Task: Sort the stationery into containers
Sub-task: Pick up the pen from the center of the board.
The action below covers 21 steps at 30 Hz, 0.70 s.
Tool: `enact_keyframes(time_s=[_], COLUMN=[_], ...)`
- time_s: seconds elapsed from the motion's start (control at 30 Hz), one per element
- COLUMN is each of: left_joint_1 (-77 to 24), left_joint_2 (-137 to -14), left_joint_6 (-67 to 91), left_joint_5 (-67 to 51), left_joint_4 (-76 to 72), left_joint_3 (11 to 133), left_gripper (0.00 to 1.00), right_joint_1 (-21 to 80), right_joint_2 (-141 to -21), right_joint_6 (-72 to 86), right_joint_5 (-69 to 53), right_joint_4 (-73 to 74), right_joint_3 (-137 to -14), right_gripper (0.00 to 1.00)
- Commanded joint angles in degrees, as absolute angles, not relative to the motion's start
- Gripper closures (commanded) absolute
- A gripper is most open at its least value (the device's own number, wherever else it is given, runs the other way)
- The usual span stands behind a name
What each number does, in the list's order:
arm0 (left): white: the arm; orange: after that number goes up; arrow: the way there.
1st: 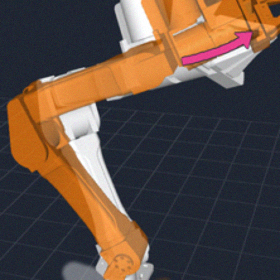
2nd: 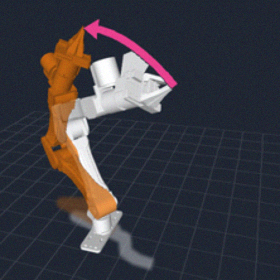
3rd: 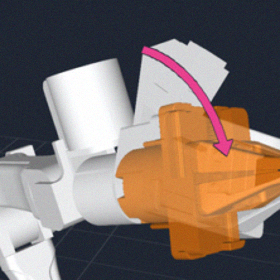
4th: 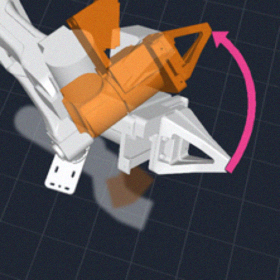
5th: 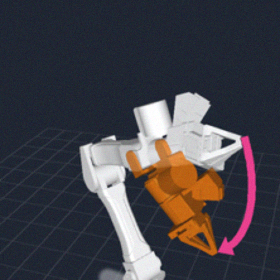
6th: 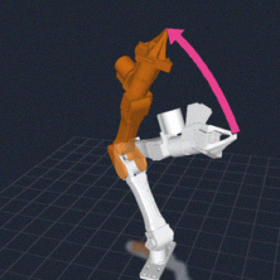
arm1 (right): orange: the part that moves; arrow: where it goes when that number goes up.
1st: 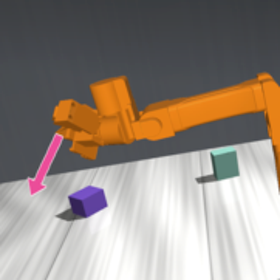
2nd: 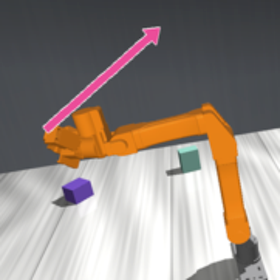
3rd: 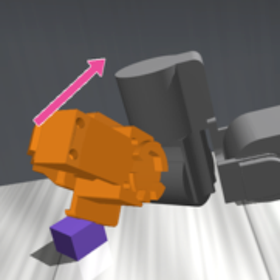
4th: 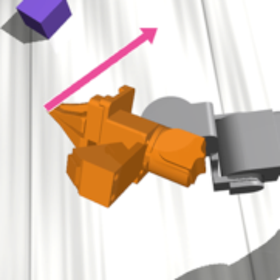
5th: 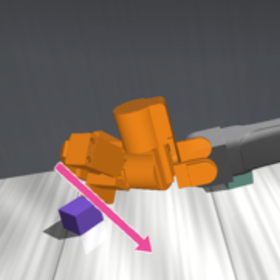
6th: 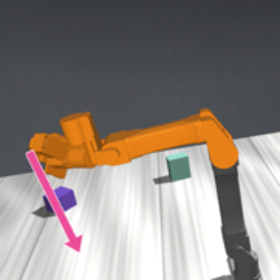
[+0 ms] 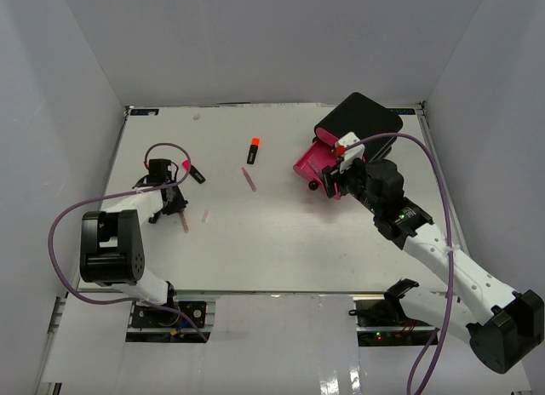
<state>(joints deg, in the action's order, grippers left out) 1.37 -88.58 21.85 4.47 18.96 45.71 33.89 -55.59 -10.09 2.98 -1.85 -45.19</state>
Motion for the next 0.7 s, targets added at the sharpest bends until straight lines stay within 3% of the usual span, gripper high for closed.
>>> enact_keyframes(time_s=[0.0, 0.13, 0.3, 0.67], left_joint_1=[0.27, -0.88, -0.88, -4.3], left_joint_2=[-90.09, -88.16, -81.58, -61.8], left_joint_6=[22.24, 22.15, 22.59, 32.59], left_joint_5=[3.16, 3.52, 0.8, -24.58], left_joint_4=[22.5, 23.38, 23.64, 7.84], left_joint_3=[44.12, 44.03, 44.47, 43.07], left_gripper=[0.8, 0.87, 0.9, 0.92], right_joint_1=[34.28, 34.28, 34.28, 35.24], right_joint_2=[-55.81, -56.34, -58.62, -63.19], right_joint_6=[-10.2, -9.41, -6.25, 9.83], right_joint_5=[2.38, 0.62, -8.85, -25.48], right_joint_4=[-4.48, -4.13, -2.9, -6.75], right_joint_3=[-45.7, -46.05, -47.55, -51.06], right_gripper=[0.34, 0.34, 0.32, 0.23])
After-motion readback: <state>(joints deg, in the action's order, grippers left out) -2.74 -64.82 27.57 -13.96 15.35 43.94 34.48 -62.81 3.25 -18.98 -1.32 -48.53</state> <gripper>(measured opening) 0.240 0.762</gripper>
